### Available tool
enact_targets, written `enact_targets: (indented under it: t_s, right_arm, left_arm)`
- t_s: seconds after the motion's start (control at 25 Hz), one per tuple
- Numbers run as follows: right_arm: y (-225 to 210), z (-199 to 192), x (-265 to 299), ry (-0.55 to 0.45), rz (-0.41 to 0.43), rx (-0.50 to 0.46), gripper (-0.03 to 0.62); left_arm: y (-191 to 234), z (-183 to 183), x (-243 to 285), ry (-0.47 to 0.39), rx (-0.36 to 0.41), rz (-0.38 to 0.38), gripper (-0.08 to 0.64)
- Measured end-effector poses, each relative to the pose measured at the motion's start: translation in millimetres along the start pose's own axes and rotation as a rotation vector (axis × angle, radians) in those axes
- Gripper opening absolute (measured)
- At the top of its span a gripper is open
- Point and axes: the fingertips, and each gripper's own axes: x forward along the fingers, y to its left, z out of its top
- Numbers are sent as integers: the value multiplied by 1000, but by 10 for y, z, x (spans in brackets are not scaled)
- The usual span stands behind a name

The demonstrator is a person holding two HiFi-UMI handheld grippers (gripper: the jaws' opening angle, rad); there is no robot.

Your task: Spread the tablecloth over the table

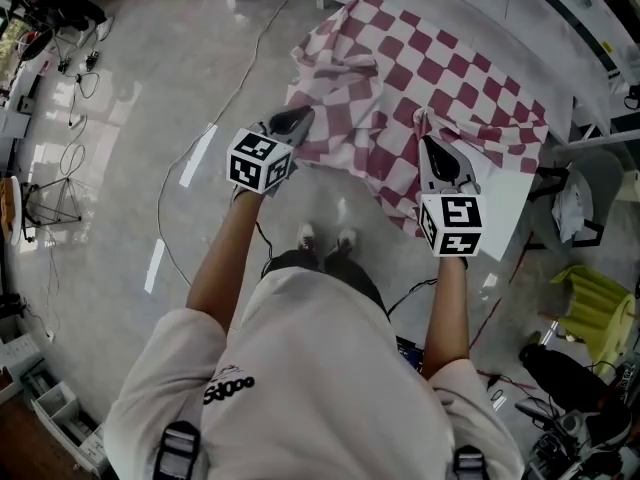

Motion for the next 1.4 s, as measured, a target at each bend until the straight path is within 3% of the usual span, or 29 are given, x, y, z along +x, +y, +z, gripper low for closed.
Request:
enact_targets:
  t_s: [0.08,0.16,0.44,0.56,0.72,0.92,1.04,1.2,1.4]
  right_arm:
    - [-1,-69,83,1,44,-5,21]
    - [-4,-142,185,13,82,-8,21]
    - [120,-419,626,79,144,56,23]
    - [277,-602,850,107,164,113,32]
    - [558,-948,1227,183,199,178,175]
    - [587,-1446,1662,281,92,237,266]
    - [477,-1659,1893,310,28,278,285]
    - [343,-1911,2120,385,16,319,282]
    - [264,-2080,2225,432,-9,335,222]
  left_arm:
    - [61,-88,103,-8,-50,14,49]
    - [150,-209,219,12,-84,39,144]
    - [428,-797,669,198,-104,31,233]
    - [496,-1012,838,270,-57,-20,275]
    - [458,-1115,1070,310,90,-152,325]
    - [558,-1260,1321,371,134,-231,325]
    - [555,-1365,1398,410,154,-272,325]
    - [551,-1440,1437,437,171,-305,259]
    - [585,-1443,1440,429,183,-337,172]
